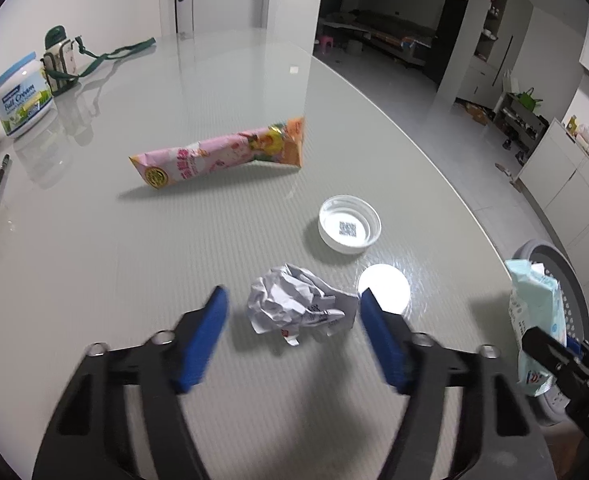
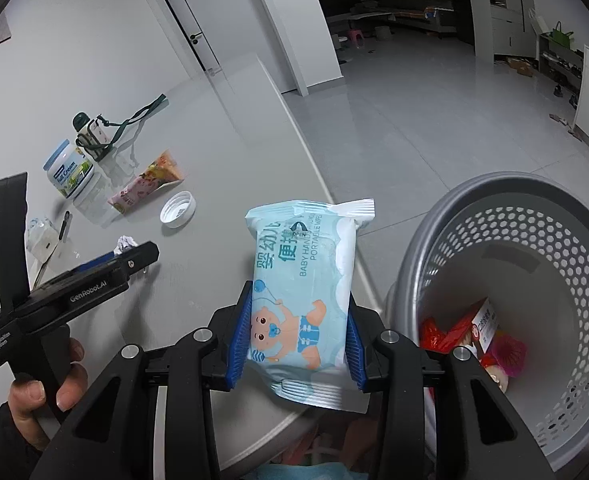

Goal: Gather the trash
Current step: 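Carry the wipes pack toward the basket with the right gripper while the left gripper grasps the crumpled paper, then carry the wipes pack and crumpled paper over the grey basket with both grippers, then open both grippers to drop the wipes pack and paper into the basket, then withdraw both open grippers from the basket back over the table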

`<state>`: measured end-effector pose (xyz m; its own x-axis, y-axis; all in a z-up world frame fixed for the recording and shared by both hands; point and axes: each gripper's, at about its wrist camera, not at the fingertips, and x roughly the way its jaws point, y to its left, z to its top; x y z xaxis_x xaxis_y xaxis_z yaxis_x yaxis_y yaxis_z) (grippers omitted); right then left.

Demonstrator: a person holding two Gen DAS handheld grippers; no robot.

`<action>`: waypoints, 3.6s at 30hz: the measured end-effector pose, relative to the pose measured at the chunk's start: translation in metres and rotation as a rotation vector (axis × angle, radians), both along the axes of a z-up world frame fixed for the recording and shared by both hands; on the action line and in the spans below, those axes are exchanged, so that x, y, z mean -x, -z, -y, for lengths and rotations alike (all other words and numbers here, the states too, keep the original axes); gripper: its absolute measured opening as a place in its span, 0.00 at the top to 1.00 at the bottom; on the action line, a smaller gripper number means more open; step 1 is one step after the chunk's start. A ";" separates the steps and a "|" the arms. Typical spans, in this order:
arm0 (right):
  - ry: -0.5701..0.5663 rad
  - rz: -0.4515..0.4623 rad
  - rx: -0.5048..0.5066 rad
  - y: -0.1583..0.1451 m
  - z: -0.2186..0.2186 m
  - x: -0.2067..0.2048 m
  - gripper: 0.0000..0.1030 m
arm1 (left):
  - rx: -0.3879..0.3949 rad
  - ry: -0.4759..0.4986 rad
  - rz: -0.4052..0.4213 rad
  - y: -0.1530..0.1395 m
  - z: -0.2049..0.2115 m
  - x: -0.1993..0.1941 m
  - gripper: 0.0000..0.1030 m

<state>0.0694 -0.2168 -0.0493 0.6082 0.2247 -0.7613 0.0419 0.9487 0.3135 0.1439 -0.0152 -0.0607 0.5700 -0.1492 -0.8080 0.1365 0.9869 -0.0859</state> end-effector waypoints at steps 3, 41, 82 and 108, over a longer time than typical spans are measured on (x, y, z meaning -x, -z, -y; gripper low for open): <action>0.006 0.010 -0.008 -0.002 0.002 0.002 0.62 | 0.019 0.014 -0.001 -0.001 0.001 0.005 0.56; 0.400 -0.024 0.030 0.024 0.158 0.101 0.62 | 0.022 0.579 0.016 -0.002 0.254 0.055 0.46; 0.385 -0.025 0.097 0.027 0.135 0.091 0.33 | 0.008 0.373 0.045 -0.018 0.154 0.052 0.17; 0.250 0.046 0.071 -0.014 0.049 0.031 0.30 | 0.009 0.218 0.113 -0.044 0.015 0.024 0.15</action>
